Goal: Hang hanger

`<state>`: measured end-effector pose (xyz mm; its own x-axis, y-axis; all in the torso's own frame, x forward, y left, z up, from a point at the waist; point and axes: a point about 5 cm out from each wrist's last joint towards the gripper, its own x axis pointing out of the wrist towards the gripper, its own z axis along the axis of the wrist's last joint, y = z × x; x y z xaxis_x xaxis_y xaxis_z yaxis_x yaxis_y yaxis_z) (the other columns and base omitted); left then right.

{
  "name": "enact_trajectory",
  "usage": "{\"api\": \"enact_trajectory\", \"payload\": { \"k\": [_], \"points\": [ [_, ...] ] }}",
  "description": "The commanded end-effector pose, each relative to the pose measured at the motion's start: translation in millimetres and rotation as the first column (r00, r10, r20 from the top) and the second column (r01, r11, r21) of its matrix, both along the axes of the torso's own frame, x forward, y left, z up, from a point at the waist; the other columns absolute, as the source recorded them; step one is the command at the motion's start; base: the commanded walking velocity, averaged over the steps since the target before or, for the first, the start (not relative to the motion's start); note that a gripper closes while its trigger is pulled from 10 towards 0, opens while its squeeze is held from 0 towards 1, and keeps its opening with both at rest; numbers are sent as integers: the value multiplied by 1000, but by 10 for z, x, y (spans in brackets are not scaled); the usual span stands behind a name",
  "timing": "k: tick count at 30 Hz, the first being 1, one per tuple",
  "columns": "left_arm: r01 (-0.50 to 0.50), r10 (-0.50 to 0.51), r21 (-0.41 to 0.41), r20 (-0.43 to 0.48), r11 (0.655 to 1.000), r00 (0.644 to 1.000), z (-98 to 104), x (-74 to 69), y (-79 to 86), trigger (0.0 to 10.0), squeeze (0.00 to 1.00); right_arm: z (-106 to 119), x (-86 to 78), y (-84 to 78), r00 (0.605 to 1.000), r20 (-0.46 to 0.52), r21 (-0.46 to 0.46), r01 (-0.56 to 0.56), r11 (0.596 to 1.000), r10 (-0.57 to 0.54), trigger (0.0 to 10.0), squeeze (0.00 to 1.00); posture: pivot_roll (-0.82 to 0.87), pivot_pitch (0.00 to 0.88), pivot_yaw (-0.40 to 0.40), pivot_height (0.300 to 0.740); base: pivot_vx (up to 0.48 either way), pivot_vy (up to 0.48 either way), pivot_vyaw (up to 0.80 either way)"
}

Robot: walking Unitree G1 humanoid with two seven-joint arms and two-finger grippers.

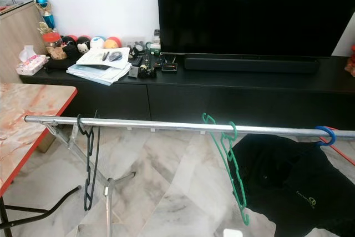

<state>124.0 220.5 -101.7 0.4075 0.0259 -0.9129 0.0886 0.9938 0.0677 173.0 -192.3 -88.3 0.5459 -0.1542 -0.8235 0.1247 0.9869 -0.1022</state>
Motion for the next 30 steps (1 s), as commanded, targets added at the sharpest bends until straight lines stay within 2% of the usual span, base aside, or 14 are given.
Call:
{"api": "enact_trajectory", "payload": {
  "k": [1, 5, 11, 21, 30],
  "points": [
    [-22, 22, 1, -6, 1000, 1000, -2, -28, 33, 10000, 0, -12, -27, -11, 1000, -9, 13, 13, 1000, -13, 10000, 0, 53, 15, 40, 740, 0, 0, 0],
    [-26, 26, 0, -5, 1000, 1000, 0, -23, 36, 10000, 0, -25, -119, -154, 1000, -14, 6, 26, 1000, -26, 10000, 0, 56, 21, 39, 740, 0, 0, 0],
    [-27, 27, -2, -5, 1000, 1000, 0, -23, 35, 10000, 0, -60, -249, -229, 999, -32, 6, 34, 999, -34, 10000, 0, 55, 22, 38, 740, 0, 0, 0],
    [-28, 28, -6, -5, 1000, 1000, -1, -22, 30, 10000, 0, -83, -253, -111, 999, -41, 16, 24, 1000, -23, 10000, 0, 55, 26, 36, 740, 0, 0, 0],
    [-31, 31, -6, -5, 1000, 1000, -1, -23, 31, 10000, 0, -68, -207, -102, 999, -34, 13, 18, 1000, -18, 10000, 0, 57, 30, 35, 740, 0, 0, 0]
  ]
}}
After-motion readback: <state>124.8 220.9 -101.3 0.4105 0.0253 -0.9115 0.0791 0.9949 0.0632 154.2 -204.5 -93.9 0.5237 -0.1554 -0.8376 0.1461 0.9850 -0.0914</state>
